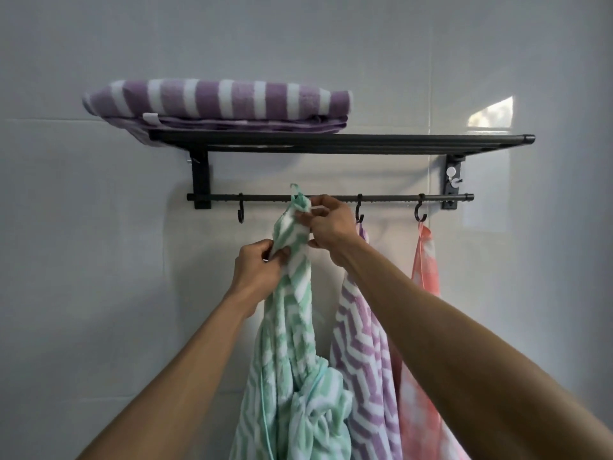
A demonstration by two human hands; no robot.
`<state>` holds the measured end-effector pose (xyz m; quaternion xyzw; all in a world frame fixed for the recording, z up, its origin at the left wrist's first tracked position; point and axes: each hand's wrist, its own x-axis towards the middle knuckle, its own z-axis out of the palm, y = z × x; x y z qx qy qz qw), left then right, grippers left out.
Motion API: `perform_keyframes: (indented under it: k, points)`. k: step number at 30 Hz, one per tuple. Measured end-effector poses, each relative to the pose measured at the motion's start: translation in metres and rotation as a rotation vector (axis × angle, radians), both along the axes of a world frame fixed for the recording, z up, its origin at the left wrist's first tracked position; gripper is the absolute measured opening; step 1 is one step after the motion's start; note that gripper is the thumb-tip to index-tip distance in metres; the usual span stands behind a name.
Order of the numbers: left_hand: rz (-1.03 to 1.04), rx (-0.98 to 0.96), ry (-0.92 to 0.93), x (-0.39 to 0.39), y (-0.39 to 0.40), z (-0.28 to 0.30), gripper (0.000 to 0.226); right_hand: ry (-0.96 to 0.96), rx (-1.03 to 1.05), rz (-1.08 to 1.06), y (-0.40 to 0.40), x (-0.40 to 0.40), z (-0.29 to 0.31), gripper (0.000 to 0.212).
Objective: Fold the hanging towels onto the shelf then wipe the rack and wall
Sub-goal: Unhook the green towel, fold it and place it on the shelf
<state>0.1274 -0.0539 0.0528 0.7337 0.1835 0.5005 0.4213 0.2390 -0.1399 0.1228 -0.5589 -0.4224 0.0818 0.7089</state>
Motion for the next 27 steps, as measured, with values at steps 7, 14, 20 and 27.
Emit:
perform_keyframes:
  k: [7, 14, 20, 27]
  points:
    - [0.031, -0.070, -0.102, -0.026, -0.019, -0.004, 0.017, -0.141, 0.019, 0.073, -0.024, -0.020, -0.013, 0.019]
    - [0.048, -0.015, -0.143, -0.067, -0.055, -0.013, 0.020, -0.258, -0.288, 0.404, -0.083, -0.038, -0.056, 0.039]
    - [0.193, 0.003, -0.108, -0.112, -0.079, -0.027, 0.023, -0.132, -0.325, 0.382, -0.127, -0.043, -0.098, 0.023]
    - [0.315, -0.075, -0.054, -0.160, -0.118, -0.077, 0.030, -0.075, -0.316, 0.632, -0.188, -0.085, -0.141, 0.040]
